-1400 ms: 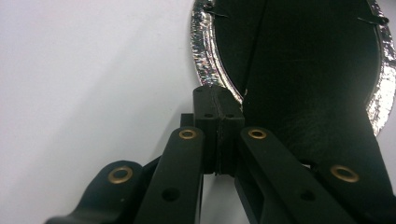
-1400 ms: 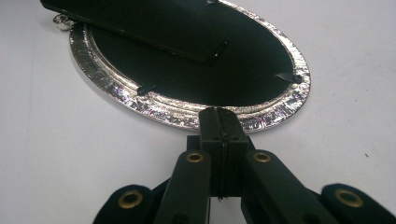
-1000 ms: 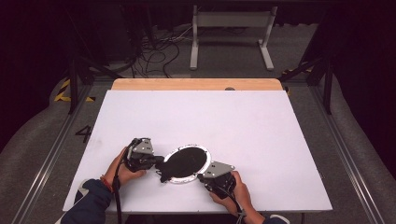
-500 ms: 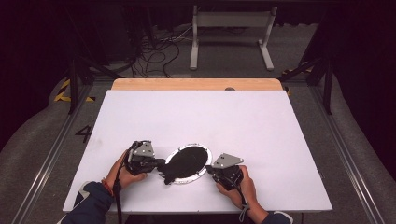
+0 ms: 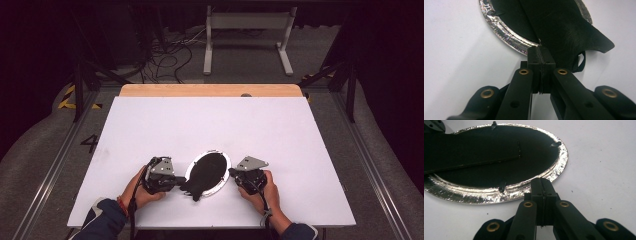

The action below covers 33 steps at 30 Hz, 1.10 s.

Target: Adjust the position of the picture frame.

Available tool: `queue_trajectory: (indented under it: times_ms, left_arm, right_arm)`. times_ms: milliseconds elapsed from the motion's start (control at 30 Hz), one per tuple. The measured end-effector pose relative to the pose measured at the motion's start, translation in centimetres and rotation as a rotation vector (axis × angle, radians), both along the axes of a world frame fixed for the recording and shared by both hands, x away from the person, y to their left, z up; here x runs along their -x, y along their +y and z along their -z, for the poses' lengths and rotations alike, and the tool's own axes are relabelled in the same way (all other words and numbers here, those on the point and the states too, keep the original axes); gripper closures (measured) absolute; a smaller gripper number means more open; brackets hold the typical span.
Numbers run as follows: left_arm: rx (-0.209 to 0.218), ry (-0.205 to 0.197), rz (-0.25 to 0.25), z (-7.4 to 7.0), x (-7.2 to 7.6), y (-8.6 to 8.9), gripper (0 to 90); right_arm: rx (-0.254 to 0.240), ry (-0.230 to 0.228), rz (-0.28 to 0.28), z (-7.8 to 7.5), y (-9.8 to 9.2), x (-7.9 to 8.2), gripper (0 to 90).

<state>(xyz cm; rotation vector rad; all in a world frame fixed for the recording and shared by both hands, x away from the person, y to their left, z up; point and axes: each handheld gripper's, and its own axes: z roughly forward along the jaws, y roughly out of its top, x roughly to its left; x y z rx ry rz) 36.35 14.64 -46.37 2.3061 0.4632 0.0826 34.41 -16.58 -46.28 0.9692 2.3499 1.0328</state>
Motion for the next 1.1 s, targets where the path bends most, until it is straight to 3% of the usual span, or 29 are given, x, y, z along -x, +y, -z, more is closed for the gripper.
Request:
queue_trajectory:
  times_ms: [133,167,333,400,667,800,1100]
  left_arm:
    - [0.004,0.005,0.014,0.0,-0.1,0.1,89.4]
    - [0.014,0.027,0.013,0.1,-0.1,0.1,89.7]
    - [0.033,0.044,0.017,0.2,0.0,0.0,89.8]
    - [0.04,0.048,0.013,0.3,0.1,-0.1,89.8]
    - [0.037,0.033,0.003,0.3,0.3,-0.6,89.8]
    - [0.051,0.042,-0.003,0.4,0.2,-1.0,89.7]
    - [0.044,0.018,-0.005,0.3,0.1,-2.3,89.7]
  right_arm:
    - [-0.001,0.014,-0.028,0.0,0.2,0.9,90.0]
    - [-0.014,0.033,-0.054,-0.1,0.3,1.4,90.0]
    - [-0.027,0.06,-0.086,-0.1,0.7,2.4,90.0]
    - [-0.069,0.083,-0.072,0.0,0.7,2.7,90.0]
    - [-0.033,0.051,-0.047,0.0,0.6,2.5,90.0]
    - [-0.029,0.046,-0.028,0.0,0.4,2.0,90.0]
    - [-0.023,0.03,0.026,0.0,-0.1,0.4,90.0]
